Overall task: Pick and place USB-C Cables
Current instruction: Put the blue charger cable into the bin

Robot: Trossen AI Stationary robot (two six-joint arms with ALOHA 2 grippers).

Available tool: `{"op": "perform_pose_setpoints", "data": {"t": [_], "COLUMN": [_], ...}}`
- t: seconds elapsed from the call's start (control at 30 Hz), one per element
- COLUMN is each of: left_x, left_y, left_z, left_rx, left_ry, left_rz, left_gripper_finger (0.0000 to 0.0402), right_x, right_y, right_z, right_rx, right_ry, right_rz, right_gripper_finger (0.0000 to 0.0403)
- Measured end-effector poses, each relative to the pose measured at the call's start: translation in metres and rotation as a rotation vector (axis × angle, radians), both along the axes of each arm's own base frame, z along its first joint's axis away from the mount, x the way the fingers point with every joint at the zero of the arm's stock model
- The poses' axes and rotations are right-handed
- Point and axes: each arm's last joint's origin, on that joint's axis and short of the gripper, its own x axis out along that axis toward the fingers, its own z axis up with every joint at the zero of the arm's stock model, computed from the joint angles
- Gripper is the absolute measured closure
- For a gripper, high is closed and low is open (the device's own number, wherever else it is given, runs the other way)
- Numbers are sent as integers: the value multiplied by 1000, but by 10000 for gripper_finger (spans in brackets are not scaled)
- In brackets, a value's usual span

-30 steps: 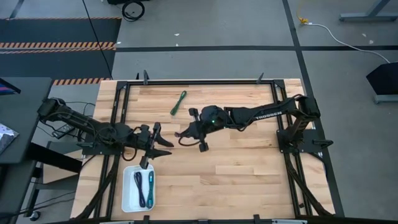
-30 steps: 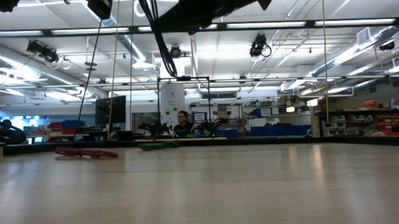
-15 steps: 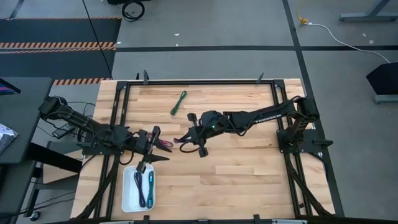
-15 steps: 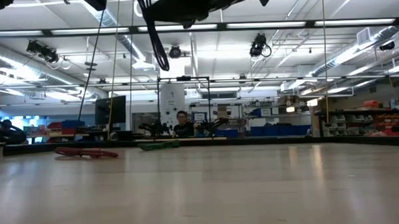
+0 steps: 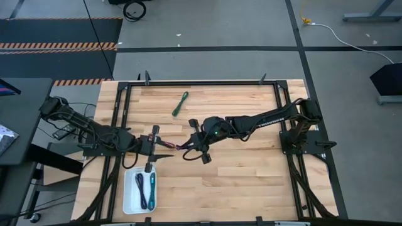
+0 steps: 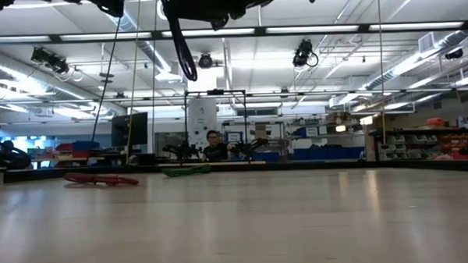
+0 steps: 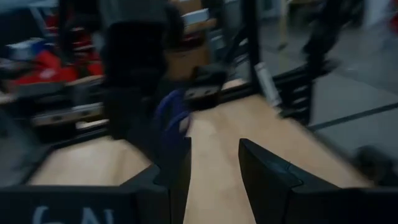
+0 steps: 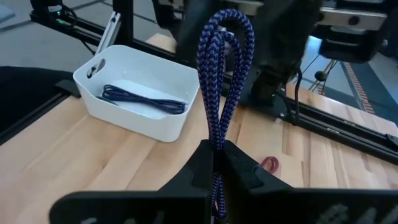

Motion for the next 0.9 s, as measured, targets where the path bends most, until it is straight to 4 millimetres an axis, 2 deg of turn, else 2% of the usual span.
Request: {"op": "perform_pose_setpoints", "data": {"t": [0.17, 0.37, 0.63, 0.9], "left_x": [-2, -3, -3, -2], "left_y": [-1, 0, 0, -3], "left_z": [-2, -2, 0, 5], "left_rx": [54, 52, 5, -49], "left_ry": [11, 9, -6, -47], "left_rz": [119, 206, 194, 101], "left_gripper_finger": [249, 205, 150, 141], "right_x": [-1, -1, -1, 0], "right_y": [0, 0, 0, 0], "right_z": [-1, -2, -2, 0], "right_rx": [4, 3, 3, 5], "right_ry": [17, 26, 24, 2], "right_rz": [-5, -5, -6, -5], "right_gripper_finger": [387, 387, 387, 387]}}
